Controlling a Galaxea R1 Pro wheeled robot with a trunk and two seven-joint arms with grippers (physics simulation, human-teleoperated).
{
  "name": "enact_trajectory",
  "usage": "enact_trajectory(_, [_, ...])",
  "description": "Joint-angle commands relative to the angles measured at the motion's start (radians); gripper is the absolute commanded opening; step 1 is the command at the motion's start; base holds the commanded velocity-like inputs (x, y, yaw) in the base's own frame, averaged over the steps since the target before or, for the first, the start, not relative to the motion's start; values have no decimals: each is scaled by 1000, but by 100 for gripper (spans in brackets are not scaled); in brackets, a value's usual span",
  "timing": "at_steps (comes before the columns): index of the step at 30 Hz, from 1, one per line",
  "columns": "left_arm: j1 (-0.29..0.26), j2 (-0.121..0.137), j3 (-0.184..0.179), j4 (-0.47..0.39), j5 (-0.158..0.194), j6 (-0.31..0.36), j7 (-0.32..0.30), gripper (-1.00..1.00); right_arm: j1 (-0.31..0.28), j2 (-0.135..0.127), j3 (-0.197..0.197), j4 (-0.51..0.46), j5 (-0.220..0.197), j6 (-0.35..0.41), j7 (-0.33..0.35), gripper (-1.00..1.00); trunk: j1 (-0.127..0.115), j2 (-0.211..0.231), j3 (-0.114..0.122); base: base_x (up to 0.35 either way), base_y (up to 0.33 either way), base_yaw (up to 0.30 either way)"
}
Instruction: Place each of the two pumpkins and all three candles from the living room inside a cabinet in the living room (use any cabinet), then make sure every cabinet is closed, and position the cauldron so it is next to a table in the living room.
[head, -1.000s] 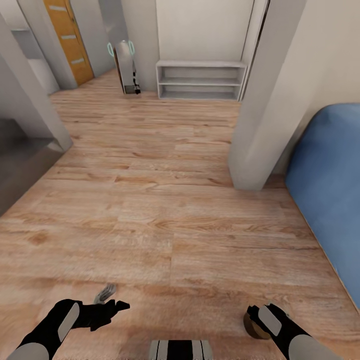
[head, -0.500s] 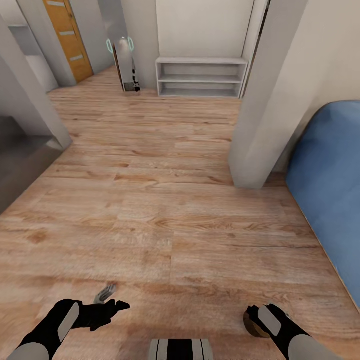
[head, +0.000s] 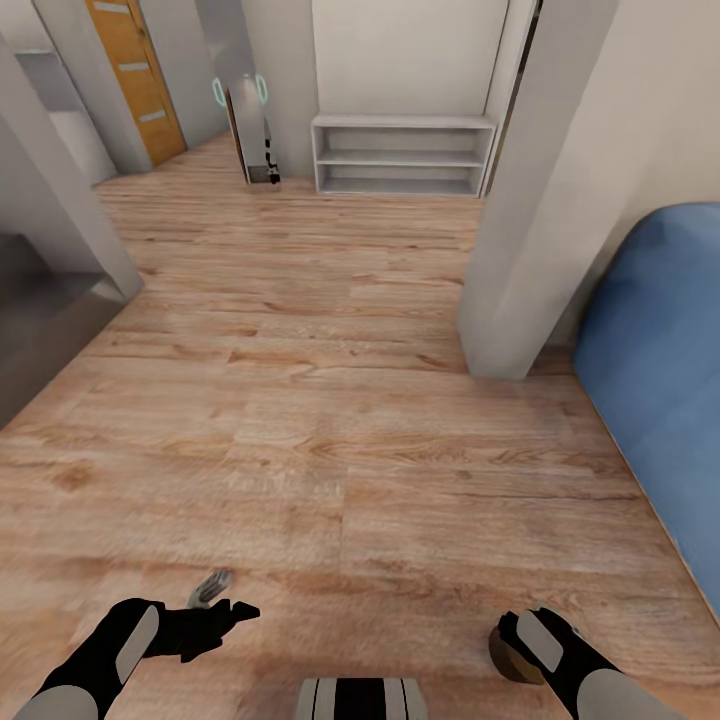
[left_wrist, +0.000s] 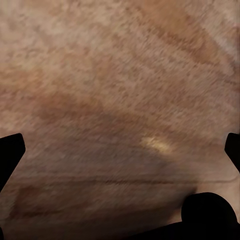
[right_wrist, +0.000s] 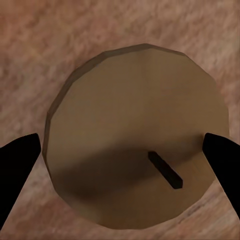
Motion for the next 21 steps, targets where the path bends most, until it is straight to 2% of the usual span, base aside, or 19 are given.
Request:
enact_trajectory(1, [0, 0, 0, 0, 0, 0, 0, 100, 0, 0, 1, 0, -8, -3, 4, -100, 0, 0, 0, 3, 0, 0])
enact_trajectory(21, [0, 0, 1, 0, 0, 0, 0, 100, 0, 1, 2, 0, -8, -3, 4, -100, 0, 0, 4, 0, 0, 0])
